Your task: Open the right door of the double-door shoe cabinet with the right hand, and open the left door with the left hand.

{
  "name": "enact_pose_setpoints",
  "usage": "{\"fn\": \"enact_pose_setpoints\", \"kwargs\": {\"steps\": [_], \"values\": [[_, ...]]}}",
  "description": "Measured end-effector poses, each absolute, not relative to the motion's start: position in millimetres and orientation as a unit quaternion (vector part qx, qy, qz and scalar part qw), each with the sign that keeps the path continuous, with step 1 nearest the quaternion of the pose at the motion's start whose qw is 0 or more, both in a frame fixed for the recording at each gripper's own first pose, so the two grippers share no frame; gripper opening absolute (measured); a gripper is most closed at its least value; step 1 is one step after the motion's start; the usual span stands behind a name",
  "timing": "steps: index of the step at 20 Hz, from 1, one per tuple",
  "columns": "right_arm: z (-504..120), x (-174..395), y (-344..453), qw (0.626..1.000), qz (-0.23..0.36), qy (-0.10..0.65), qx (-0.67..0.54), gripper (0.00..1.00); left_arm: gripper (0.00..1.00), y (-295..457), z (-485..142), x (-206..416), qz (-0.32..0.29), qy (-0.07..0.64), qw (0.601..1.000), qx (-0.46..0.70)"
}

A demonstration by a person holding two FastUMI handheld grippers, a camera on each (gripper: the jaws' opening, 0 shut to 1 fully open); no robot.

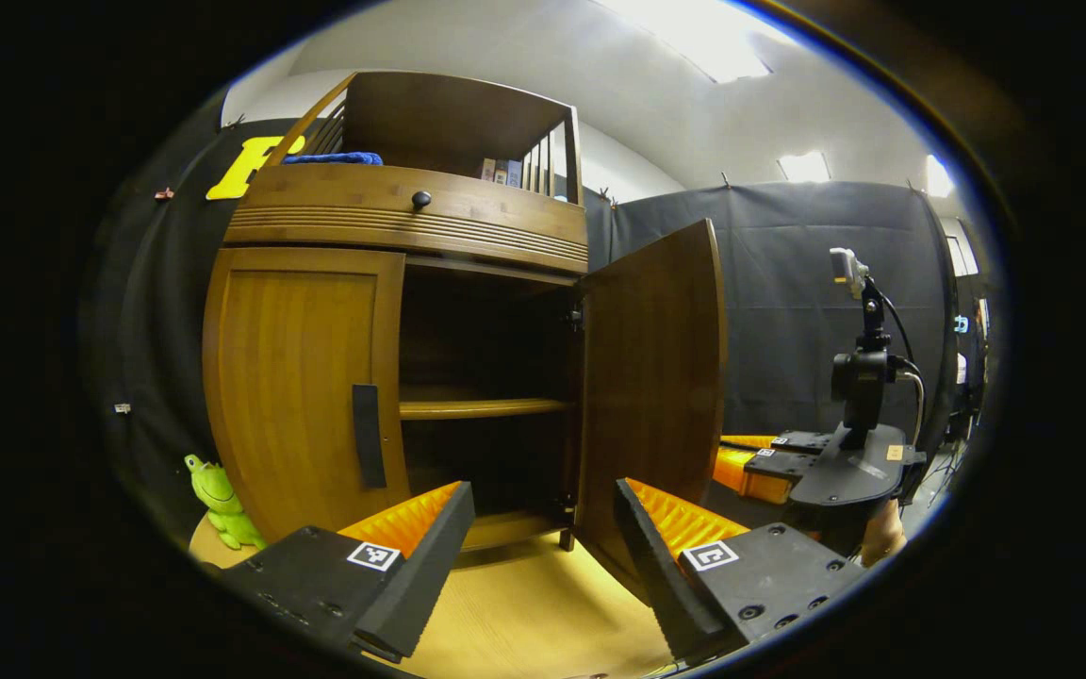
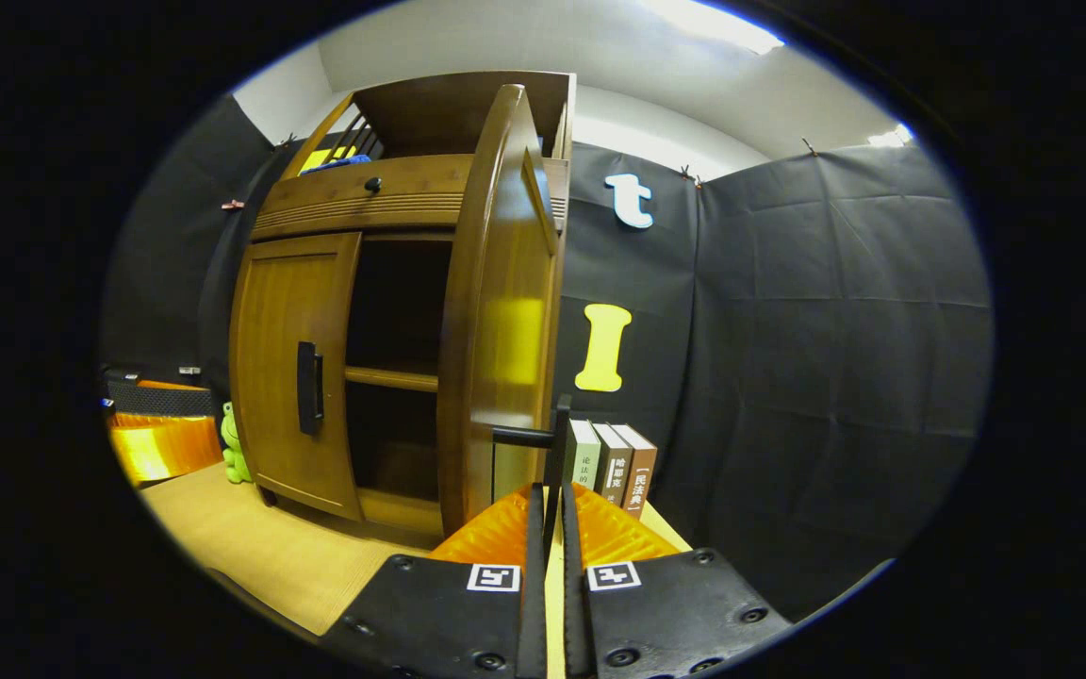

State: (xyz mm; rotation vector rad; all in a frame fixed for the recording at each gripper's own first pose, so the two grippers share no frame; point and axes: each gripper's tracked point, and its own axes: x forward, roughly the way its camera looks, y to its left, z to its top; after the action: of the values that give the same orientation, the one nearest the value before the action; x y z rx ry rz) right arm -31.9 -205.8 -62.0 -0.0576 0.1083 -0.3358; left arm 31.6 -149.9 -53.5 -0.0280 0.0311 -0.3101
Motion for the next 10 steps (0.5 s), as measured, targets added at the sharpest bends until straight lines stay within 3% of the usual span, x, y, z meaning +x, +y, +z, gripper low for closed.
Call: {"fn": "enact_pose_setpoints", "kwargs": {"steps": [1,2,10], "values": [[-62,-34,-211,0.983,-0.171,0.054,-0.027,0.04,0.94,-153,-54,34,-0.157,0.016,0.987,-0.014],[-61,-38,-215,0.982,-0.177,0.053,-0.029,0.08,0.94,-155,-55,35,-0.157,0.017,0.987,-0.013],[-40,-84,-255,0.969,-0.242,0.023,-0.048,0.07,0.93,-152,-63,58,-0.133,0.021,0.991,-0.013]]}}
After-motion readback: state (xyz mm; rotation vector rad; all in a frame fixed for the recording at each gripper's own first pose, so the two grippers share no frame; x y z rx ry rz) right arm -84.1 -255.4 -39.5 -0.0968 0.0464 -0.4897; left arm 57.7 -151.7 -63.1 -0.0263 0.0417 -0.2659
